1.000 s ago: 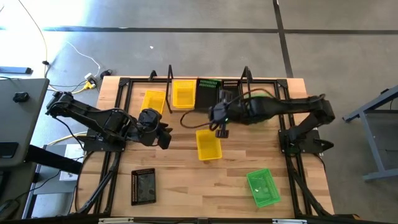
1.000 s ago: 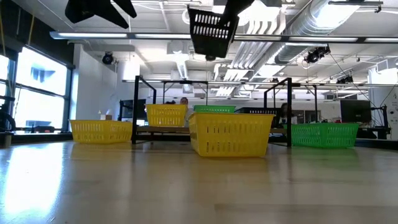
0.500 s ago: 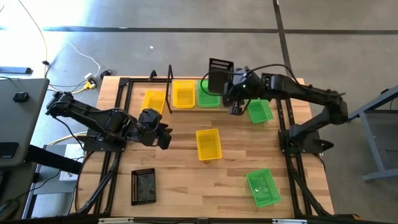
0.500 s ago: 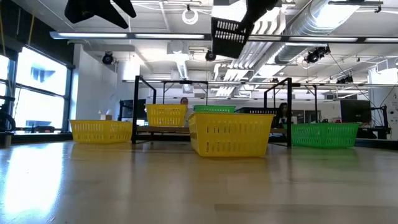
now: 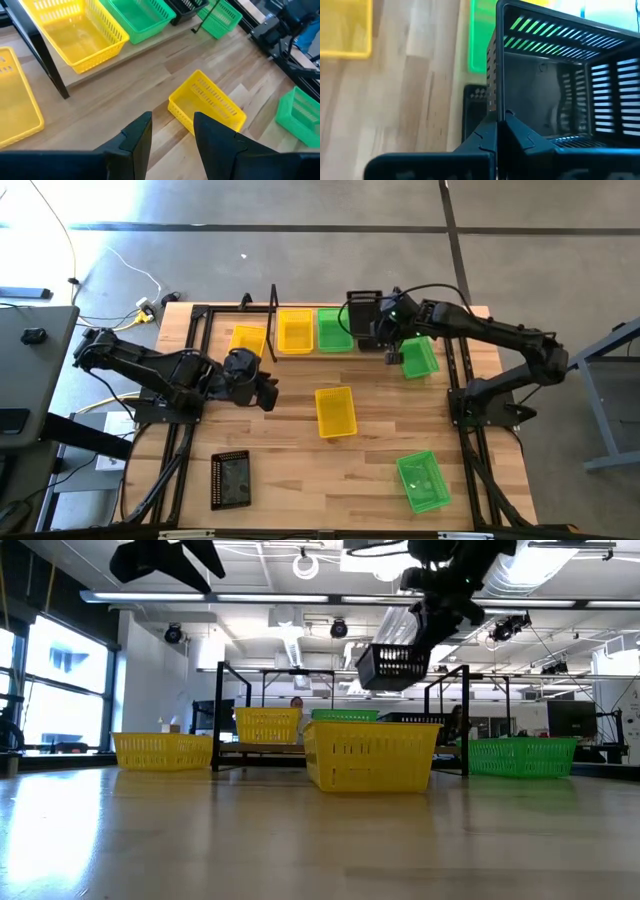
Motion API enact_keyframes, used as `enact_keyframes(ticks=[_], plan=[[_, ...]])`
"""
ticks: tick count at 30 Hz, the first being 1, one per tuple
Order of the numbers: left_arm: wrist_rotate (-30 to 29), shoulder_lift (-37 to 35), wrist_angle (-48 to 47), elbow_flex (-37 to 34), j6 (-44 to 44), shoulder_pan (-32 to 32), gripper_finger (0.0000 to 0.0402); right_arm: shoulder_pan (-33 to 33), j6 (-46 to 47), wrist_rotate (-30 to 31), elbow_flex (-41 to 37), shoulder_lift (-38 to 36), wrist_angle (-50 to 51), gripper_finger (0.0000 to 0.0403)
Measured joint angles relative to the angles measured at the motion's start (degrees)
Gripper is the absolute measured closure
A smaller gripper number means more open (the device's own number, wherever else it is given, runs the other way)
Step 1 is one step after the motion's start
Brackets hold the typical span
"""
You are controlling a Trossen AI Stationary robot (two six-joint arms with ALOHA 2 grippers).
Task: Stack baskets on shelf by color
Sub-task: Stack the top black bin on top of the black bin on the shelf
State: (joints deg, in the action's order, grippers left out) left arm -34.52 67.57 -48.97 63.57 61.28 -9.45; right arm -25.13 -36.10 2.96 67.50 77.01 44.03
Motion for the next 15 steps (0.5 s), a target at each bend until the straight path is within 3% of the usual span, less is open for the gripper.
enact_keyframes(ticks=[15], plan=[[-0.5,0.0,0.0,0.0,0.0,3.6,0.0267,-4.9,-2.9,-2.6,-5.4,0.0,-0.4,0.0403]])
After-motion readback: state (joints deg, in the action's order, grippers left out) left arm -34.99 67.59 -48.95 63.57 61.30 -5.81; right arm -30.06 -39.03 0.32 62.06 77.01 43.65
